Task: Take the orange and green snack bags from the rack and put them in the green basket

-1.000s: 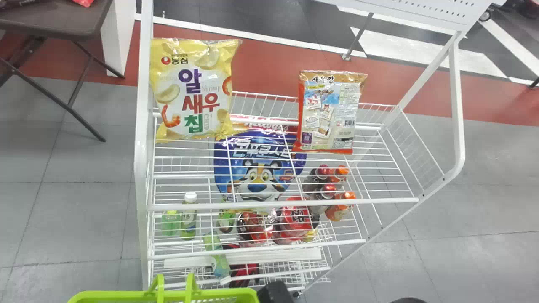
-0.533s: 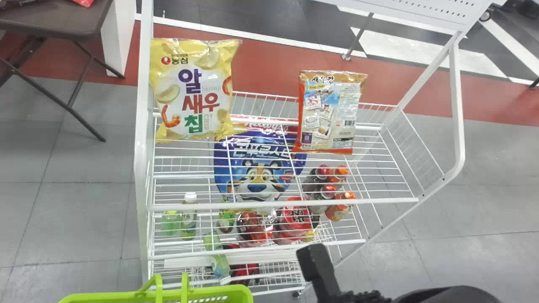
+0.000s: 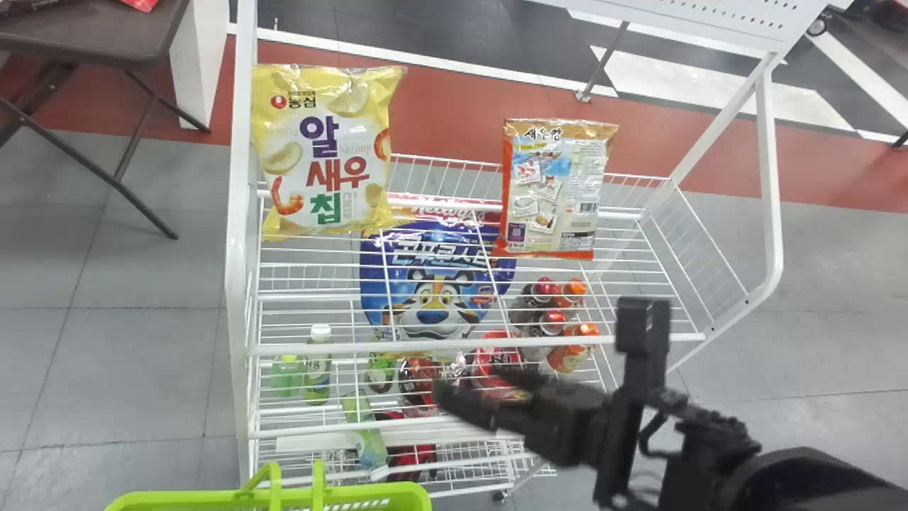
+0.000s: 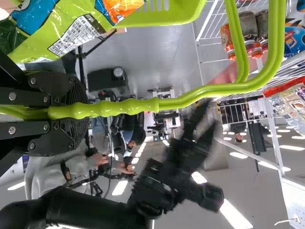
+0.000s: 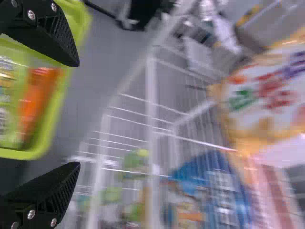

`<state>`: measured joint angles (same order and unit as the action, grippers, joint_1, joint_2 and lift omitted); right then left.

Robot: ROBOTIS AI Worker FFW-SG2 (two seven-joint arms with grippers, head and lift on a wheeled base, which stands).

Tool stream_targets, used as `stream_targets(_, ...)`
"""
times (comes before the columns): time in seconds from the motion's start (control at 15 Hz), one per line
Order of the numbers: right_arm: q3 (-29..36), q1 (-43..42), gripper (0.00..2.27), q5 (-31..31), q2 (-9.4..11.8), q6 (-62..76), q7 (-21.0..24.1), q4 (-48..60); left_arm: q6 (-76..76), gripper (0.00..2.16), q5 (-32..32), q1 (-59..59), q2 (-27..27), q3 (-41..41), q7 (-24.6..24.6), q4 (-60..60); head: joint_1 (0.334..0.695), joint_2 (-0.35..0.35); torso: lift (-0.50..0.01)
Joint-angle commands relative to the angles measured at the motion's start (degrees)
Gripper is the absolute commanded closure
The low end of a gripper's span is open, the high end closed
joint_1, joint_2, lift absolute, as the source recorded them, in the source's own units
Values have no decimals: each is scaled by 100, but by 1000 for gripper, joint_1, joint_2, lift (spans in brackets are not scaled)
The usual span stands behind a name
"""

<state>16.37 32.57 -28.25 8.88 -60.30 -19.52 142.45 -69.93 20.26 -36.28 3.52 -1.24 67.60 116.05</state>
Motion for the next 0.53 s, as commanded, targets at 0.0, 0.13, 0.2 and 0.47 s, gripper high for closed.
stream_targets(0.0,-204,22,66,627,-115,2114,45,-209,53,2148,-5,7,0,-8,7,-56,695,-350,0)
stream_targets(0.13,-345,48,66,953,-168,3221,63,-552,176,2145,-5,7,9,-8,16,-109,695,-350,0)
stream_targets(0.2,-441,118,70,1155,-212,3994,80,-789,211,2148,-5,24,9,-8,25,-144,695,-350,0)
stream_targets(0.47,-811,523,76,1533,-431,6086,247,-1308,264,2148,4,51,0,-17,60,-197,695,-350,0)
